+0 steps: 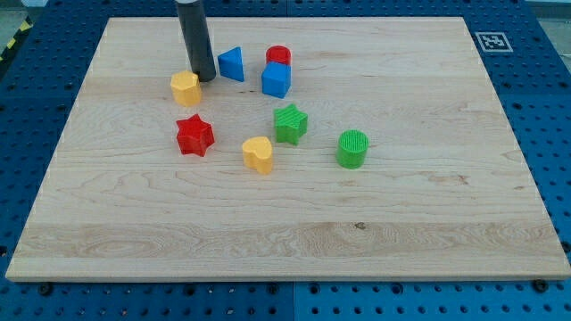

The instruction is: Push the blue blocks and red circle in opposite directions

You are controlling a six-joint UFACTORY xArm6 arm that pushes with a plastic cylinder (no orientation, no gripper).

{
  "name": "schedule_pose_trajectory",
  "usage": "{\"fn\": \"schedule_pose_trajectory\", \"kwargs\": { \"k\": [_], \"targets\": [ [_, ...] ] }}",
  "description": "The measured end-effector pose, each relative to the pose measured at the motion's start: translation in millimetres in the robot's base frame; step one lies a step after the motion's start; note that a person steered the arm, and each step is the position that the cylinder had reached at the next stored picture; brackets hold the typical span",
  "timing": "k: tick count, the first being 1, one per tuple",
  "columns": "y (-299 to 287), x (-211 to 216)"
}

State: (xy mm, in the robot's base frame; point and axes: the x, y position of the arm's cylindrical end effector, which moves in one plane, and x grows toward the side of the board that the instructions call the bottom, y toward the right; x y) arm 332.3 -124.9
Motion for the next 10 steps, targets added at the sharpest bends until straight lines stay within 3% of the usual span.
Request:
{"fn": "schedule_pose_trajectory", "kwargs": {
  "k": [1, 3, 4, 6, 7, 10],
  "targets": [
    [24, 19],
    [102, -8],
    [92, -32],
    [6, -38],
    [17, -47],
    [218, -42]
  ]
}}
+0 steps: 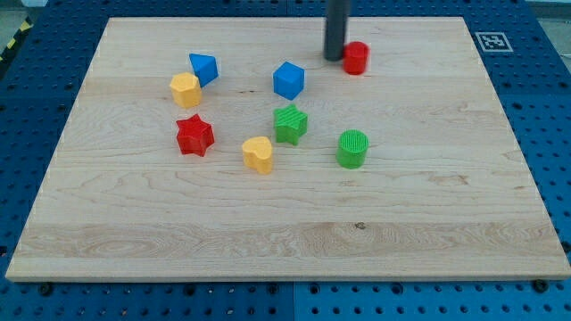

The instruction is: Push the blue blocks and red circle in opposite directions

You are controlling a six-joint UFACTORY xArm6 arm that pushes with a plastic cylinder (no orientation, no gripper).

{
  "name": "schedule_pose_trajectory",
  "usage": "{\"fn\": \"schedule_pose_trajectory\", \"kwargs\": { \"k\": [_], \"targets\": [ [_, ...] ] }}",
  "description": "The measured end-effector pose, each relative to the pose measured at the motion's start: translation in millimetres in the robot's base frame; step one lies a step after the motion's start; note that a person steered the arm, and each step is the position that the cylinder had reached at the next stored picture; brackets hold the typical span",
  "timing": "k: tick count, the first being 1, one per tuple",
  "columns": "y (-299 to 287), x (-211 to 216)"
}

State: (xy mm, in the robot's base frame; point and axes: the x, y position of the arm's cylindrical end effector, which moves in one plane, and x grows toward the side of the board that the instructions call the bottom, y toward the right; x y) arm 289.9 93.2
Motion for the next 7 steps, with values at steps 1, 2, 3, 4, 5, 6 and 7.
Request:
{"fn": "schedule_pose_trajectory", "kwargs": {
  "k": [1, 2, 3, 4, 5, 6, 7],
  "targets": [
    [19, 29],
    [5, 64],
    [-37, 87],
    [-71, 70],
    [-103, 40],
    [-147, 25],
    [-186, 22]
  ]
}}
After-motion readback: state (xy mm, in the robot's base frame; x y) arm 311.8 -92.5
